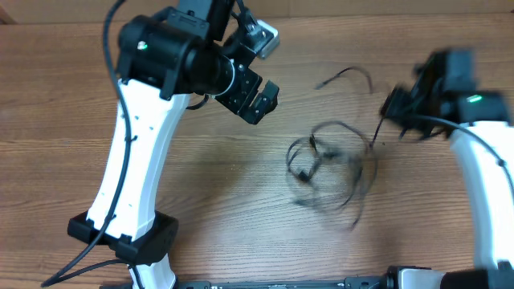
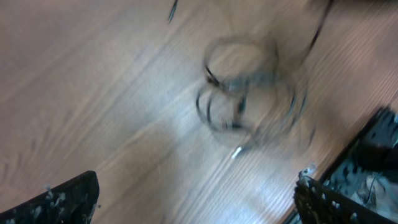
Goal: Untangle cables
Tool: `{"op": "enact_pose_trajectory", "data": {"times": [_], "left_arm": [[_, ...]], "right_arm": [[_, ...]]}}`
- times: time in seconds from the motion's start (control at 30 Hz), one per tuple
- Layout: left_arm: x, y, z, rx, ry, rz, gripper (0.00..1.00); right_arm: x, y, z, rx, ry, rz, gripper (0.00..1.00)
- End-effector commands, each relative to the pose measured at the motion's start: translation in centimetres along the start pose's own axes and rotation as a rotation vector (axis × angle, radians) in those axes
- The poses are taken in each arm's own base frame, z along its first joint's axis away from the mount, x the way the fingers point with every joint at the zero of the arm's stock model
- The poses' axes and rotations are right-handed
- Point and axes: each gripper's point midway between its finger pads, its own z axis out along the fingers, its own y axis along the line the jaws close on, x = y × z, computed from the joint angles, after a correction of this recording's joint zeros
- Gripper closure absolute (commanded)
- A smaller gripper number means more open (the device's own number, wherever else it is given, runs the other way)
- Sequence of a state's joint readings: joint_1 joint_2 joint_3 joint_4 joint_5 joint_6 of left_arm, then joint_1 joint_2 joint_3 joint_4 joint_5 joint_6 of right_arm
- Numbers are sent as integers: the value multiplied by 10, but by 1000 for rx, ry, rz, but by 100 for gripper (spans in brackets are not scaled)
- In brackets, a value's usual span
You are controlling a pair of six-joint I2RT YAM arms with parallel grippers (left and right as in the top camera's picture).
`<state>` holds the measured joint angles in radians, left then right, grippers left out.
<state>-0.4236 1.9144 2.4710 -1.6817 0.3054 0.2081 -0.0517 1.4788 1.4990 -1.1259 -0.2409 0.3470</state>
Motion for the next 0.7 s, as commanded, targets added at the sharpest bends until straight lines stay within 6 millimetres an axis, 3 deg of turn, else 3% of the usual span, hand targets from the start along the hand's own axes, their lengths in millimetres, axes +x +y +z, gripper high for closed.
{"op": "enact_pose_trajectory", "data": {"times": [0.0, 0.1, 0.2, 0.3, 0.4, 0.67], "left_arm": [[15, 4, 24, 19, 82, 41, 0], [25, 9, 46, 32, 138, 23, 0], [31, 13, 62, 39, 163, 15, 0], [32, 16, 73, 41, 166, 13, 0], [31, 17, 76, 42, 162, 15, 0], [37, 33, 75, -52, 193, 6, 0]], "right_arm": [[-38, 51, -93, -128, -214, -129, 96], [-51, 75, -151, -183, -330, -171, 96], [-52, 90, -193, -225, -409, -205, 96], [-47, 106, -223, -296, -448, -238, 96], [-35, 126, -235, -410, -421, -280, 96], [4, 159, -229, -538, -279, -362, 96]]}}
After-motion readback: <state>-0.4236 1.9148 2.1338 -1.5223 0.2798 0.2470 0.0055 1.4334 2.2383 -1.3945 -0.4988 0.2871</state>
